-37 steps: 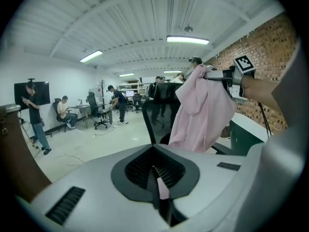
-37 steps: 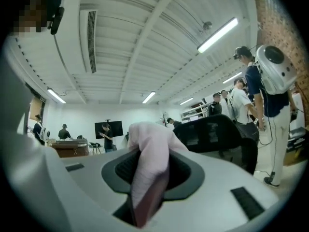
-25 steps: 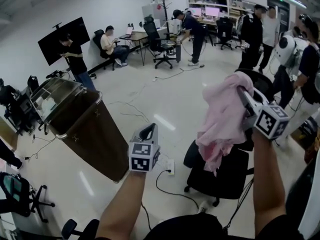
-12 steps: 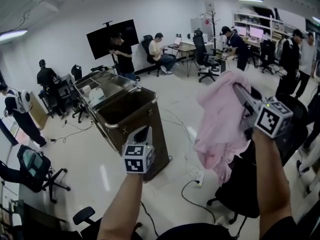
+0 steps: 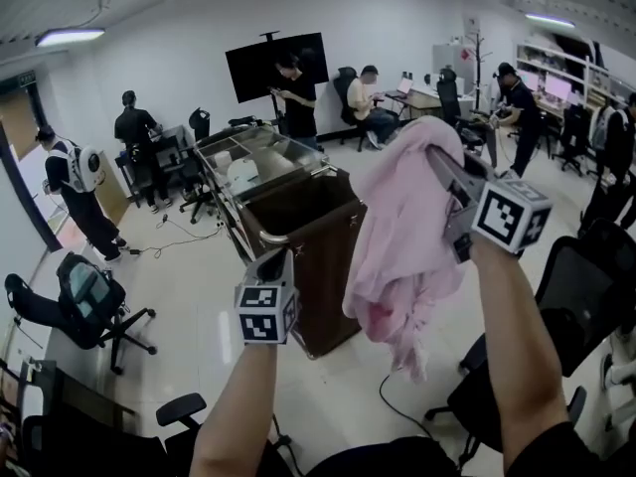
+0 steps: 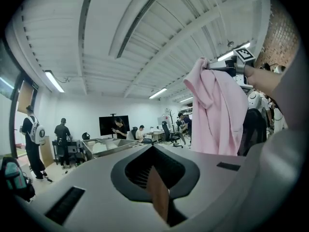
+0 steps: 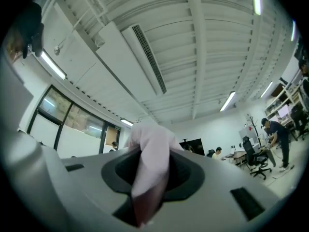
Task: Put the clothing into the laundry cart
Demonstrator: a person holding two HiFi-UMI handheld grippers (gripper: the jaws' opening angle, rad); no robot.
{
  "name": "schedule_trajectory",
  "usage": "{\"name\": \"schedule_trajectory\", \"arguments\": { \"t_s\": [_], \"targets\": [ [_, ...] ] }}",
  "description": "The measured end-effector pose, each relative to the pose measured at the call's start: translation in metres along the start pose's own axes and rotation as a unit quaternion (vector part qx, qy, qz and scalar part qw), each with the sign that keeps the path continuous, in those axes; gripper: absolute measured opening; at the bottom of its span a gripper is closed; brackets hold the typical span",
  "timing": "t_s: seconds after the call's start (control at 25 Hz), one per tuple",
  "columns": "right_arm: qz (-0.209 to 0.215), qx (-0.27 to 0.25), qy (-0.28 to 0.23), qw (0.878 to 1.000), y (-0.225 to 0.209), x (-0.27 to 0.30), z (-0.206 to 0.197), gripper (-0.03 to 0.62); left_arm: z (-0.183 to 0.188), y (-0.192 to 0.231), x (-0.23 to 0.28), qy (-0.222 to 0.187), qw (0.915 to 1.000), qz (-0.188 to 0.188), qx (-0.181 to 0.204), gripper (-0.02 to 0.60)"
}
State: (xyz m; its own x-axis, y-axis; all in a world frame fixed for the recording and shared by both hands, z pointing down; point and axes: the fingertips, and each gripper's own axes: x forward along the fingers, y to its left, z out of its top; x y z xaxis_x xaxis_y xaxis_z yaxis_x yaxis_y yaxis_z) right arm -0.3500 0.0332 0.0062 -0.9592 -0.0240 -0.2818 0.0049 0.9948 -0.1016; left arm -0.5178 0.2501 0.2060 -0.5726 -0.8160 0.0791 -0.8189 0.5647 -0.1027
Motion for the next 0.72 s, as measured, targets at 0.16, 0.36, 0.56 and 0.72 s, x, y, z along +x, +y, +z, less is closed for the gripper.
{"name": "schedule_trajectory", "arguments": {
  "t_s": [0.16,0.36,0.56,0.72],
  "targets": [
    [0.027,0.004,0.006,1.0,0.018,0.05,-0.011,0.129,-0.001,0.028,-0.003,0.002,0.9998,0.019,0.001,-0.002],
    [0.059,0.014,0.004,0.998,0.034,0.105,-0.019,0.129,0.003,0.054,0.004,0.002,0.9993,0.037,0.004,-0.002],
    [0.084,0.014,-0.004,0.996,0.042,0.162,-0.028,0.127,0.0,0.082,0.023,0.007,0.9983,0.058,0.009,-0.002],
    [0.108,0.023,0.004,0.994,0.034,0.21,-0.045,0.129,-0.002,0.103,0.051,0.009,0.9971,0.074,0.012,-0.002]
  ]
}}
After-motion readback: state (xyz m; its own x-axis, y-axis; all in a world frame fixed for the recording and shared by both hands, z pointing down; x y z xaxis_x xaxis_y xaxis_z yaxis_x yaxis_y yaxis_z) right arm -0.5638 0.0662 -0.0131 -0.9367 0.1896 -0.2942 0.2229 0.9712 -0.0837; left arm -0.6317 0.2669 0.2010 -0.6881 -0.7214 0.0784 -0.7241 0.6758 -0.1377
